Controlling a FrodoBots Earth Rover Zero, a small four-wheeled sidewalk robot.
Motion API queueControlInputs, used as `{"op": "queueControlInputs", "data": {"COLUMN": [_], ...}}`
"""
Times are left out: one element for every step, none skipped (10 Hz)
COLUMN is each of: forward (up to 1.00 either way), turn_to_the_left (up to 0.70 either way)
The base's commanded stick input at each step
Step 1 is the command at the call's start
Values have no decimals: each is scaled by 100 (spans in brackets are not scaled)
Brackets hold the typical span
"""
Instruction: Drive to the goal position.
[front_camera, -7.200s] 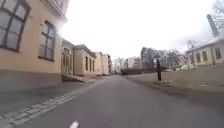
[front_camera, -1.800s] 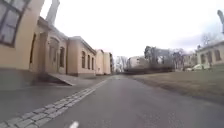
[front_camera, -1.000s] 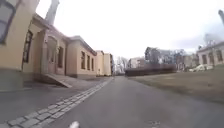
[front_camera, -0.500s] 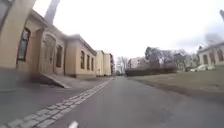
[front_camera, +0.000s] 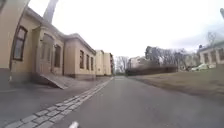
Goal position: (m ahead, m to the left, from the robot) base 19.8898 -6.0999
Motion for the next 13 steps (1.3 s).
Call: {"op": "queueControlInputs", "data": {"forward": [70,70,70,70,70,70,70,70,70,70,70,70,70], "turn_to_the_left": [0,0,-25,-35,-35,-35,-14,0,0,0,0,0,0]}}
